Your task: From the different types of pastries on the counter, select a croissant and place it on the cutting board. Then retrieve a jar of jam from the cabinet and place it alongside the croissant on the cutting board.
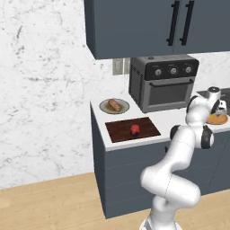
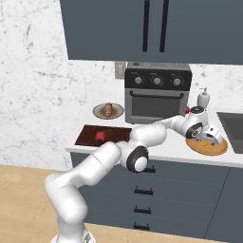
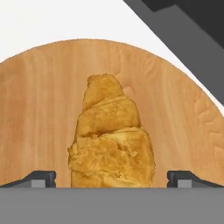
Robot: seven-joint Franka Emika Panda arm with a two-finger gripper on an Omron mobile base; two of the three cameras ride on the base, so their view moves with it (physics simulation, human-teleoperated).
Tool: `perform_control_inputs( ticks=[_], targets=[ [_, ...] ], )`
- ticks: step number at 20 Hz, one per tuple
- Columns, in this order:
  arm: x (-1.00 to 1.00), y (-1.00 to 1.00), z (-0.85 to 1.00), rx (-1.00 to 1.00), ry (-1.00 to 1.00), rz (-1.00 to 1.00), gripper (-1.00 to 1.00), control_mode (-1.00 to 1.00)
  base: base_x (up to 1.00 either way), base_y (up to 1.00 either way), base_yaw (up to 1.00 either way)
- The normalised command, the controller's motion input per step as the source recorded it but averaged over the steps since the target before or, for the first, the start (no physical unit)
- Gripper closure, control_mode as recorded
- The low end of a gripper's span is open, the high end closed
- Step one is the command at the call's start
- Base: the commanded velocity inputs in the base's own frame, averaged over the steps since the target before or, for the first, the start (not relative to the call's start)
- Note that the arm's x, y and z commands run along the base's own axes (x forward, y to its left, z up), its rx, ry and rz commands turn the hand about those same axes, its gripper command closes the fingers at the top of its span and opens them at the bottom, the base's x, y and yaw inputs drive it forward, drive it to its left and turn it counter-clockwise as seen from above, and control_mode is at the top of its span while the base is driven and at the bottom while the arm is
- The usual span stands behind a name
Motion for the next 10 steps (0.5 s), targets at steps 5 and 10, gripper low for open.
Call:
perform_control_inputs(
  ticks=[5,10],
  targets=[
    [0.05,-0.18,0.0,0.01,0.09,0.0,1.0,-1.0,0.0,0.0,0.0],
    [-0.05,-0.03,0.0,0.0,0.18,0.0,1.0,-1.0,0.0,0.0,0.0]
  ],
)
